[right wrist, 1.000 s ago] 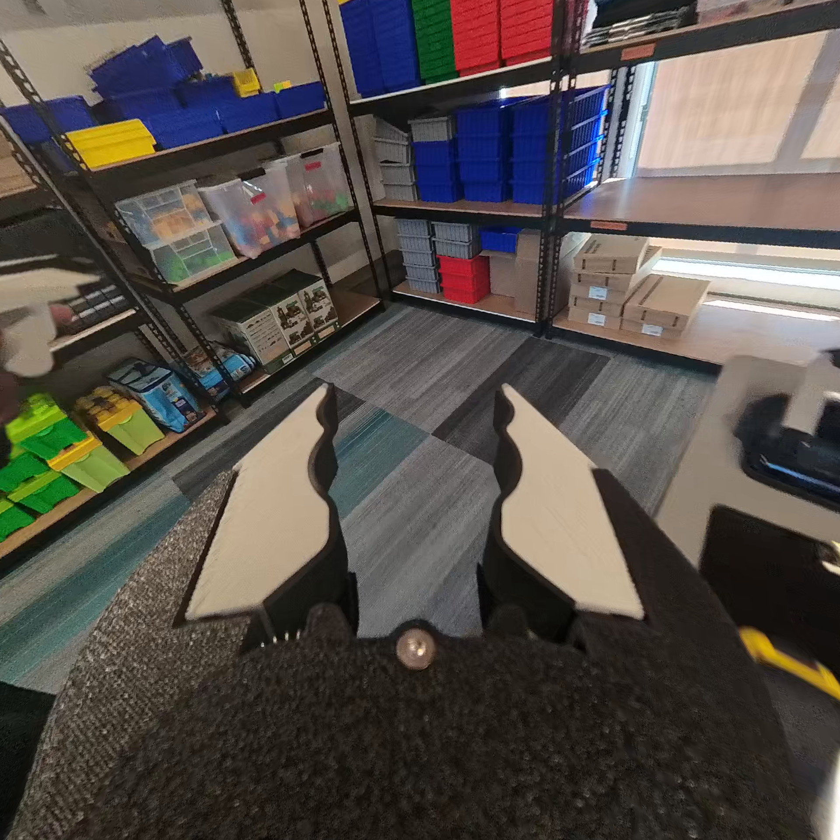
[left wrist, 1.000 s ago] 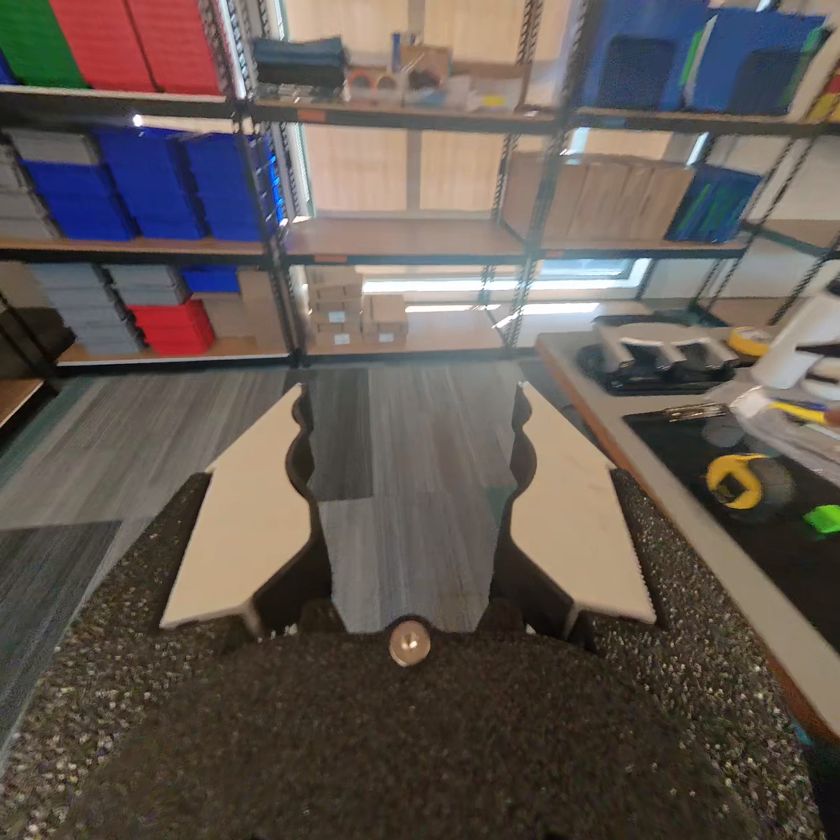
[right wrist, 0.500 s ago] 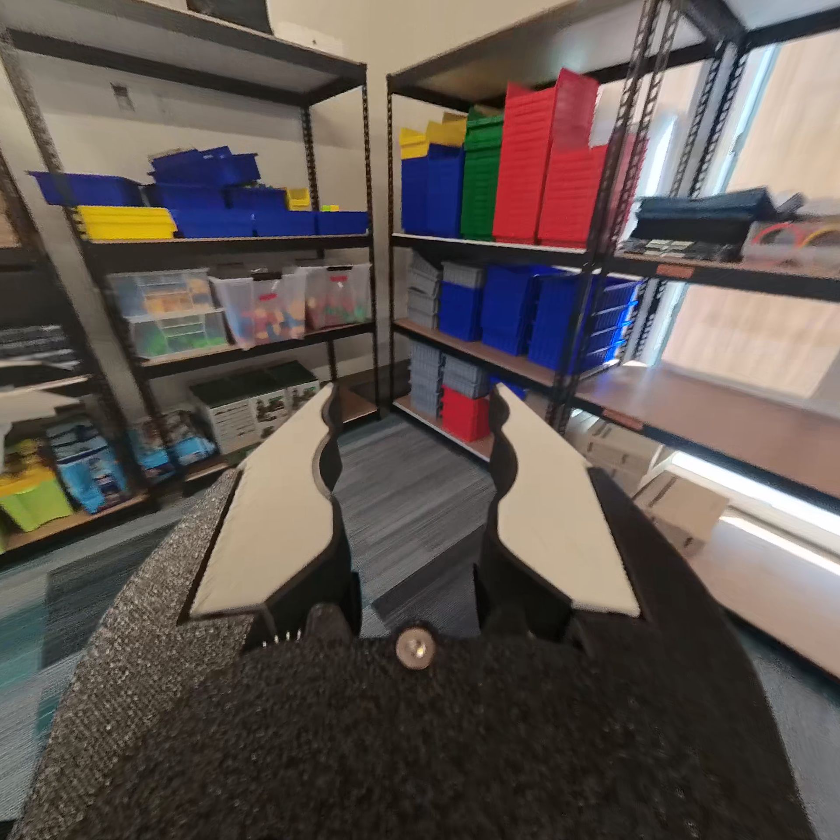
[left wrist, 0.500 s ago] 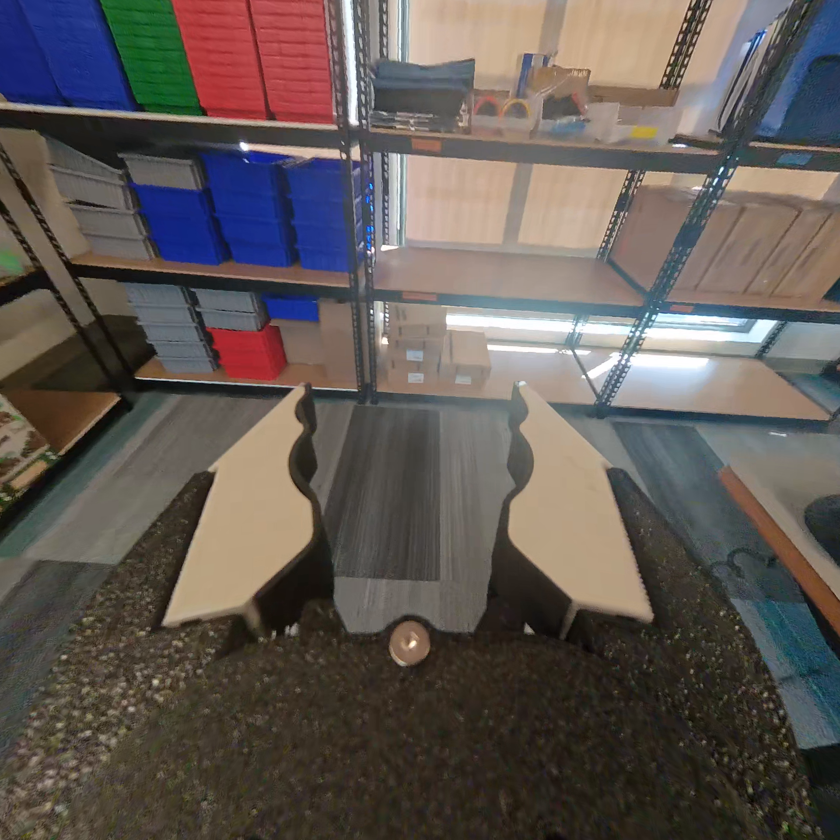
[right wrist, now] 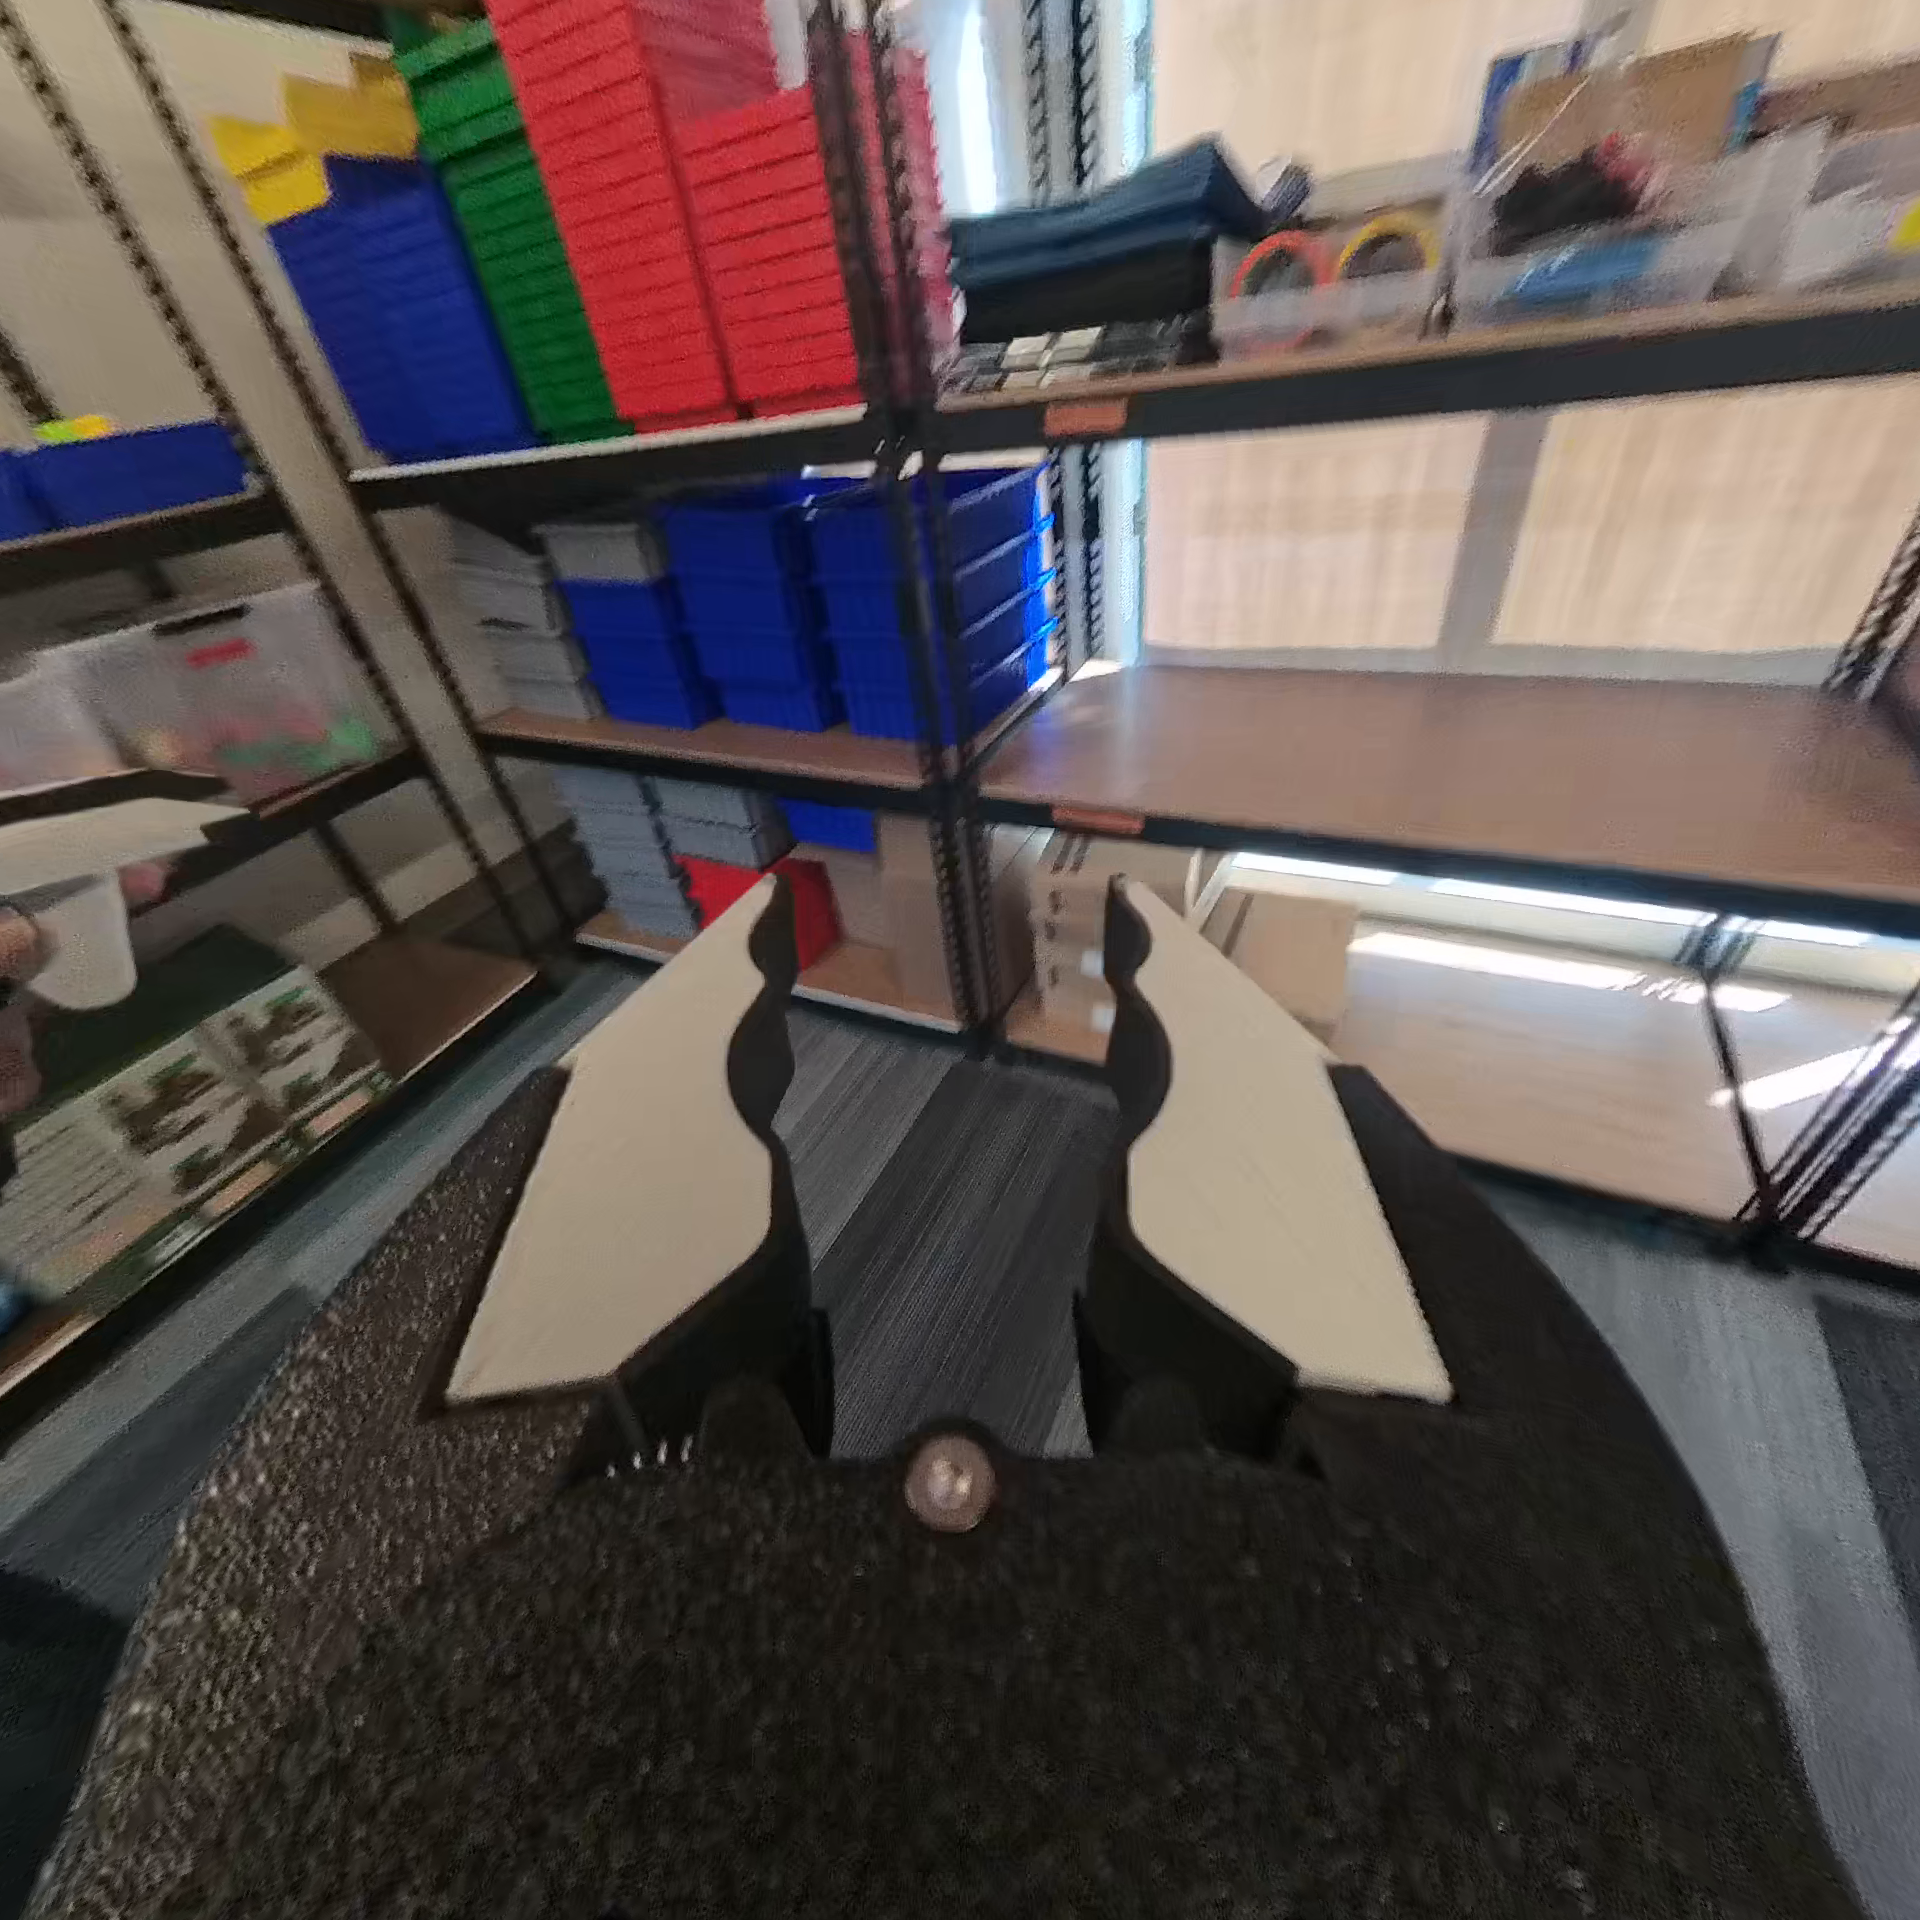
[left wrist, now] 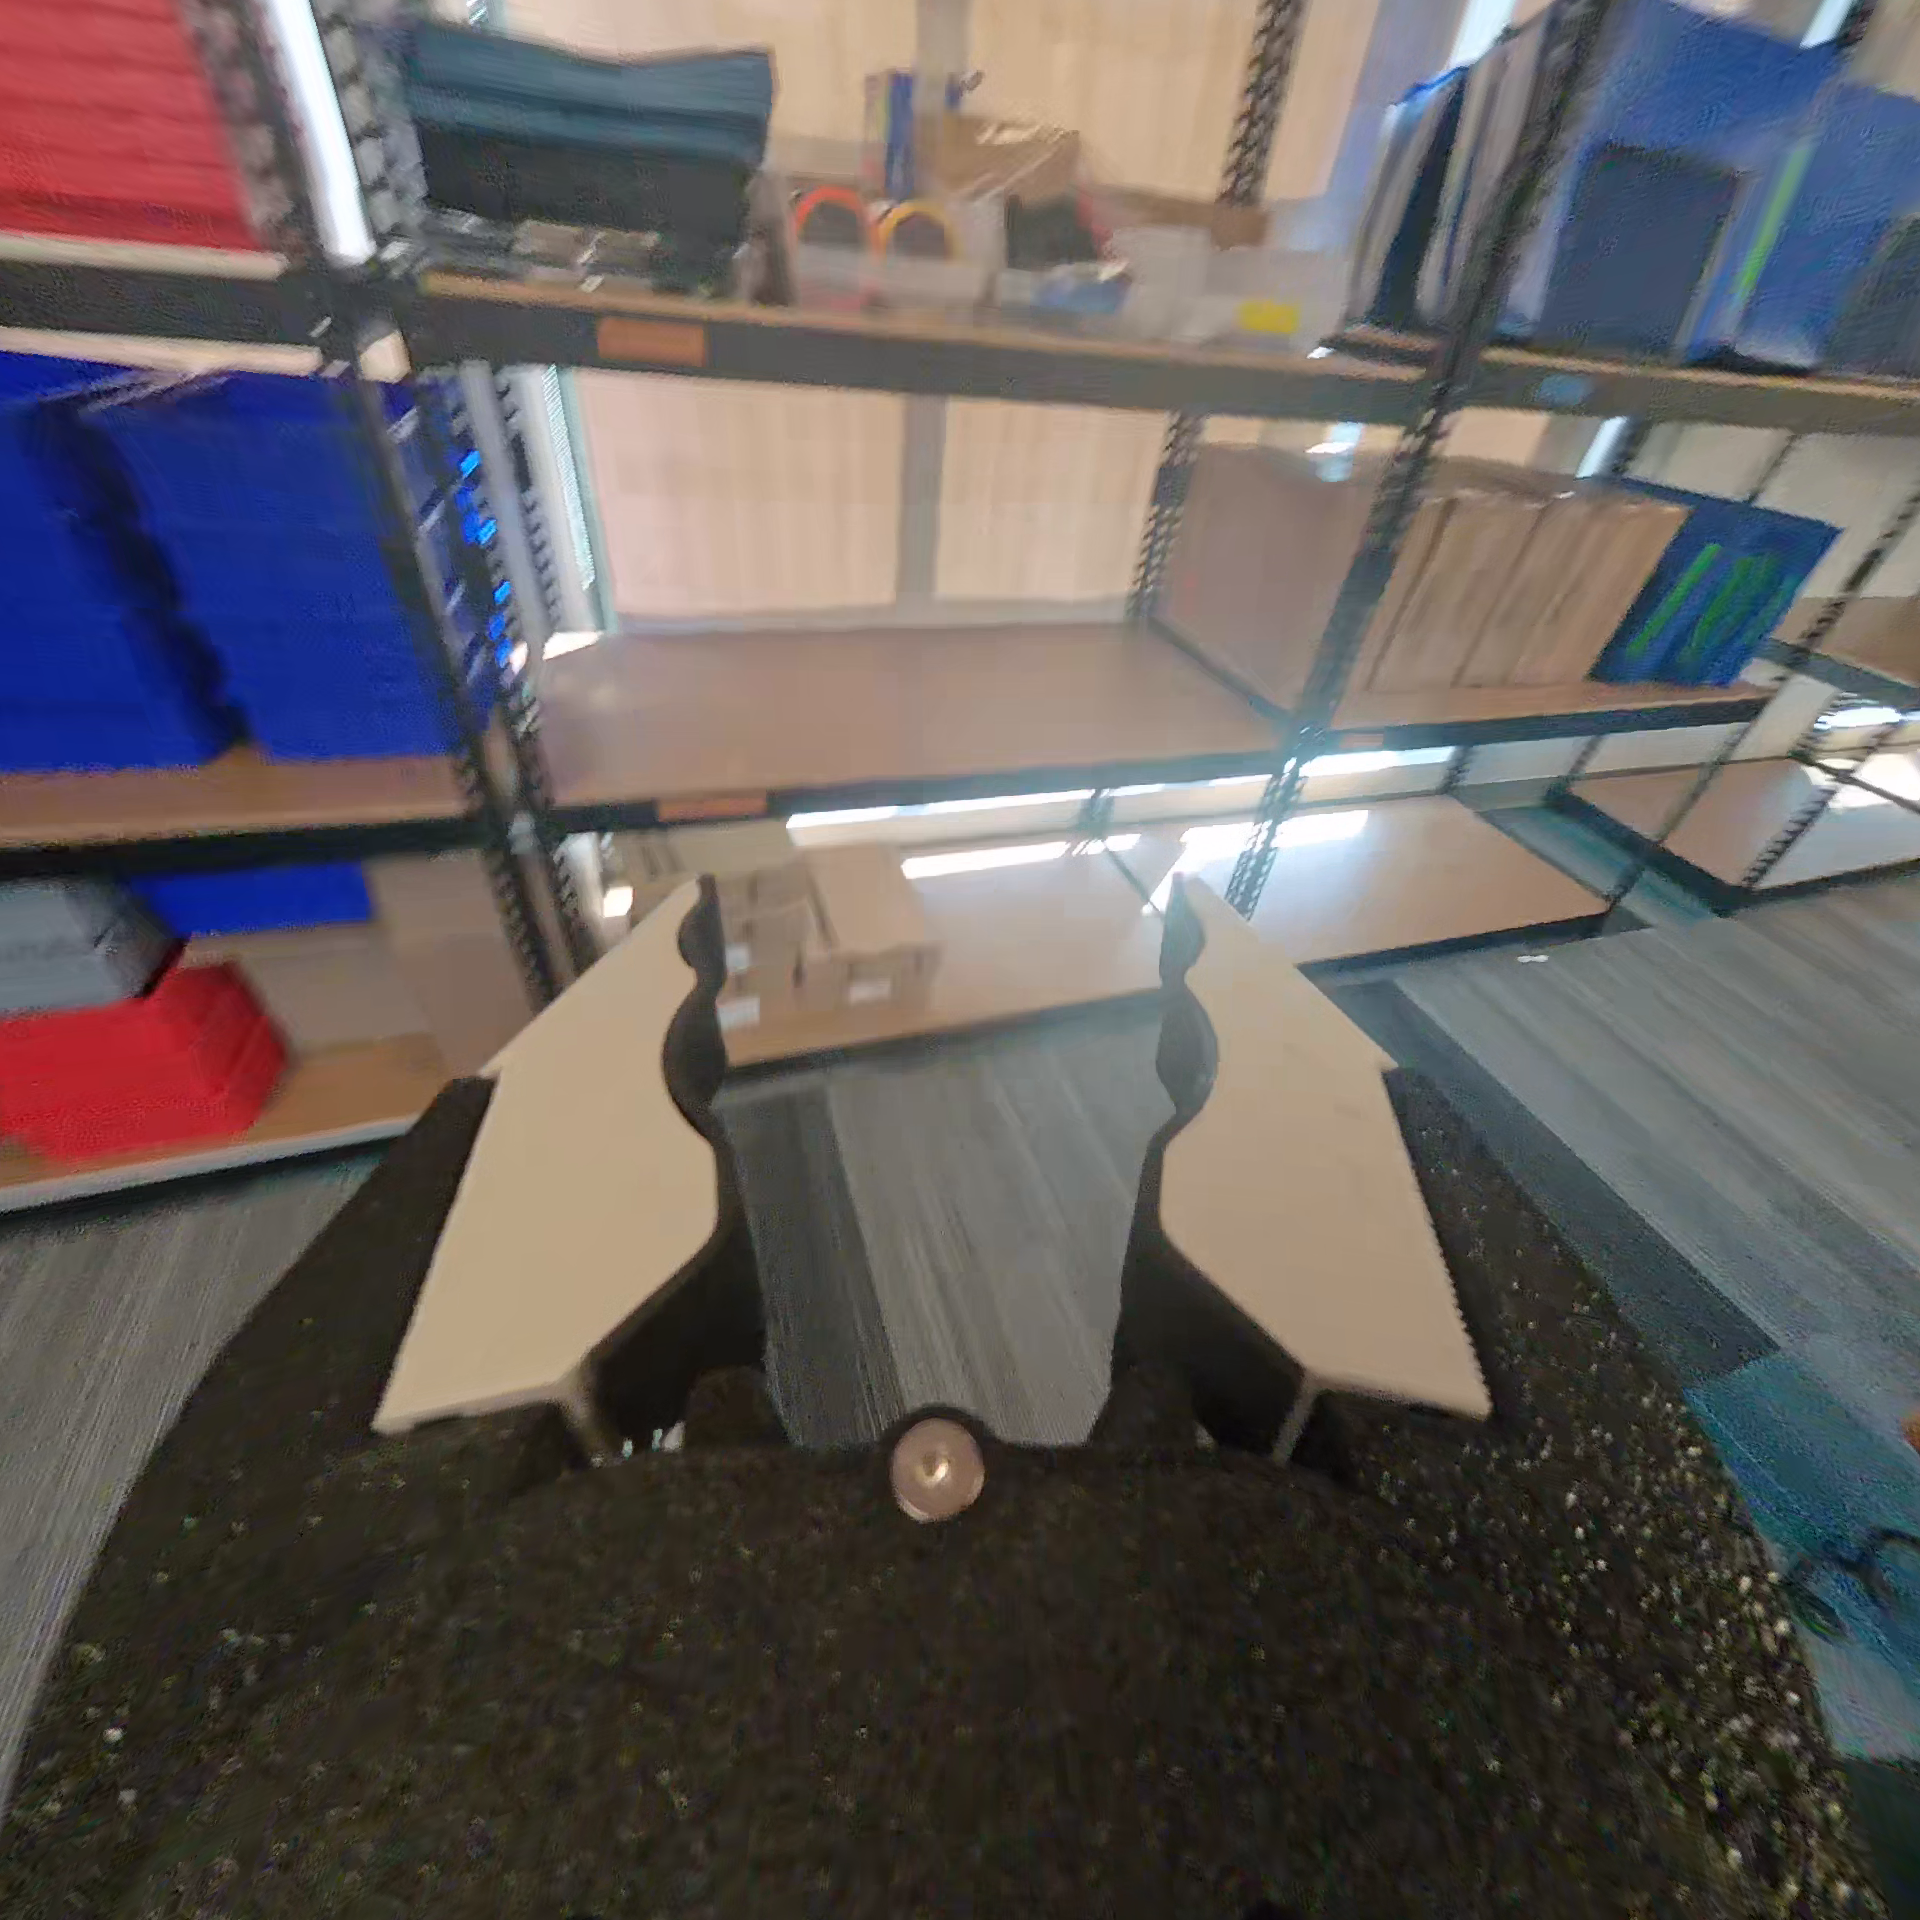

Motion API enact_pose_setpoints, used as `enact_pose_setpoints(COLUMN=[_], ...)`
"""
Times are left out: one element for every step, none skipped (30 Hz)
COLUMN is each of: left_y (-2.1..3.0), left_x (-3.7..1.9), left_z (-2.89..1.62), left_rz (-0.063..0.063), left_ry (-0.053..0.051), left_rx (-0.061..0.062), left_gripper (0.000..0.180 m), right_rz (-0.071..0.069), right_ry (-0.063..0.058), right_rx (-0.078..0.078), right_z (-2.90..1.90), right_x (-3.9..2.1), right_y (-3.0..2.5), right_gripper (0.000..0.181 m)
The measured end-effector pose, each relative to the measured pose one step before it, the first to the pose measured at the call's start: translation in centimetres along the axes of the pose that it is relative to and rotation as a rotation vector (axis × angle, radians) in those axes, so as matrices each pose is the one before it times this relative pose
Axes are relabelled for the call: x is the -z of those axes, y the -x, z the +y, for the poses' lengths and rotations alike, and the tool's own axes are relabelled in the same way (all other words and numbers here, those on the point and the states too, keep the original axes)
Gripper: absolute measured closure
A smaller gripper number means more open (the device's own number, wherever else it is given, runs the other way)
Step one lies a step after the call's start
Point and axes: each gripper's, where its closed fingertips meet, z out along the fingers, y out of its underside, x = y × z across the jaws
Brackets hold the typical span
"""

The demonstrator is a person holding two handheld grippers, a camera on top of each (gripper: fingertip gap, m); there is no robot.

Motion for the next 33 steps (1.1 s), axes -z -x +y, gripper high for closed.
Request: enact_pose_setpoints(left_y=[0.283, 0.272, 0.397, 0.534, 0.620, 0.621, 0.620, 0.634, 0.692, 0.679, 0.710, 0.825, 0.719, 0.732, 0.837, 0.882, 0.827, 0.849, 0.883, 0.830, 0.789, 0.621, 0.442, 0.144, -0.054, -0.176, -0.257, -0.332, -0.295, -0.312, -0.399, -0.416, -0.376], left_x=[-3.106, -3.052, -2.829, -2.465, -2.042, -1.833, -1.698, -1.616, -1.486, -1.302, -1.232, -1.166, -1.126, -1.102, -1.161, -1.515, -1.473, -1.541, -1.819, -1.830, -2.020, -2.190, -2.515, -2.419, -2.477, -2.458, -2.354, -2.364, -2.242, -2.314, -2.390, -2.478, -2.627], left_z=[-1.300, -1.008, -1.115, -1.562, -1.833, -1.647, -1.066, -0.326, 0.204, 0.602, 0.986, 1.225, 1.070, 0.848, 0.645, 0.399, 0.161, -0.135, -0.443, -0.620, -0.783, -1.027, -1.405, -1.418, -1.303, -1.167, -1.061, -1.012, -0.693, -0.394, -0.162, -0.087, -0.110], left_rz=[0.0455, 0.0473, 0.0429, 0.0335, 0.0255, 0.0204, 0.0202, 0.0155, 0.0044, -0.0007, -0.0059, -0.0114, -0.0124, -0.0131, -0.0168, -0.0158, -0.0140, -0.0171, -0.0197, -0.0175, -0.0152, -0.0116, -0.0031, 0.0029, 0.0068, 0.0105, 0.0089, 0.0074, 0.0076, 0.0096, 0.0156, 0.0177, 0.0202], left_ry=[-0.0121, 0.0017, 0.0031, -0.0135, -0.0309, -0.0324, -0.0194, -0.0012, 0.0044, 0.0064, 0.0170, 0.0261, 0.0238, 0.0182, 0.0135, 0.0122, 0.0138, 0.0114, 0.0073, 0.0037, 0.0043, -0.0008, -0.0130, -0.0199, -0.0180, -0.0131, -0.0132, -0.0171, -0.0143, -0.0080, -0.0014, 0.0023, 0.0047], left_rx=[-0.0278, -0.0361, -0.0353, -0.0285, -0.0207, -0.0141, -0.0047, 0.0088, 0.0175, 0.0197, 0.0191, 0.0199, 0.0190, 0.0171, 0.0152, 0.0124, 0.0063, -0.0038, -0.0108, -0.0104, -0.0029, 0.0042, 0.0025, -0.0077, -0.0141, -0.0109, -0.0066, -0.0075, -0.0070, -0.0019, 0.0055, 0.0114, 0.0124], left_gripper=[0.097, 0.097, 0.096, 0.096, 0.097, 0.097, 0.097, 0.096, 0.095, 0.095, 0.094, 0.094, 0.093, 0.093, 0.093, 0.093, 0.092, 0.092, 0.092, 0.092, 0.092, 0.091, 0.091, 0.091, 0.091, 0.092, 0.093, 0.096, 0.098, 0.099, 0.099, 0.099, 0.099], right_rz=[0.0284, 0.0348, 0.0372, 0.0321, 0.0223, 0.0157, 0.0117, 0.0062, 0.0083, 0.0101, 0.0052, 0.0031, 0.0051, 0.0028, 0.0018, 0.0056, 0.0011, -0.0032, 0.0022, 0.0046, 0.0045, -0.0006, -0.0133, -0.0170, -0.0118, -0.0064, -0.0009, -0.0005, -0.0006, 0.0064, 0.0108, 0.0081, 0.0080], right_ry=[-0.0254, -0.0141, -0.0091, -0.0072, -0.0011, 0.0061, 0.0116, 0.0154, 0.0148, 0.0115, 0.0089, -0.0007, -0.0075, -0.0042, -0.0008, -0.0045, -0.0106, -0.0129, -0.0109, -0.0095, -0.0100, -0.0072, -0.0087, -0.0166, -0.0148, -0.0046, 0.0002, -0.0037, -0.0044, -0.0016, -0.0051, -0.0003, 0.0107], right_rx=[0.0242, 0.0275, 0.0136, -0.0120, -0.0301, -0.0346, -0.0266, -0.0109, 0.0051, 0.0110, 0.0089, 0.0054, 0.0043, 0.0030, -0.0017, -0.0061, -0.0072, -0.0051, 0.0010, 0.0052, 0.0037, -0.0010, -0.0034, 0.0027, 0.0129, 0.0192, 0.0176, 0.0164, 0.0180, 0.0182, 0.0162, 0.0124, 0.0143], right_z=[-1.411, -1.013, -0.719, -0.434, -0.231, 0.035, 0.253, 0.409, 0.421, 0.303, 0.155, -0.132, -0.223, -0.218, -0.212, -0.321, -0.455, -0.504, -0.512, -0.531, -0.683, -0.810, -0.990, -1.148, -1.103, -0.953, -0.869, -0.905, -0.939, -0.626, -0.486, -0.271, -0.005], right_x=[-1.763, -1.637, -1.461, -1.327, -1.212, -1.203, -1.261, -1.375, -1.493, -1.656, -1.711, -1.809, -1.743, -2.004, -2.187, -2.268, -2.292, -2.265, -2.953, -2.373, -2.444, -2.481, -2.372, -2.222, -2.099, -1.936, -1.729, -1.534, -1.764, -1.213, -1.090, -1.073, -1.035], right_y=[-1.244, -1.353, -1.375, -1.221, -0.977, -0.793, -0.701, -0.585, -0.622, -0.730, -0.718, -0.785, -0.966, -1.094, -1.228, -1.431, -1.426, -1.329, -1.537, -1.452, -1.426, -1.336, -1.038, -1.021, -0.974, -0.993, -0.948, -0.872, -1.011, -0.992, -1.101, -1.111, -1.153], right_gripper=[0.122, 0.123, 0.123, 0.124, 0.126, 0.127, 0.128, 0.128, 0.128, 0.128, 0.128, 0.128, 0.128, 0.128, 0.127, 0.125, 0.125, 0.124, 0.123, 0.122, 0.120, 0.118, 0.116, 0.115, 0.115, 0.114, 0.113, 0.112, 0.112, 0.111, 0.111, 0.112, 0.111])
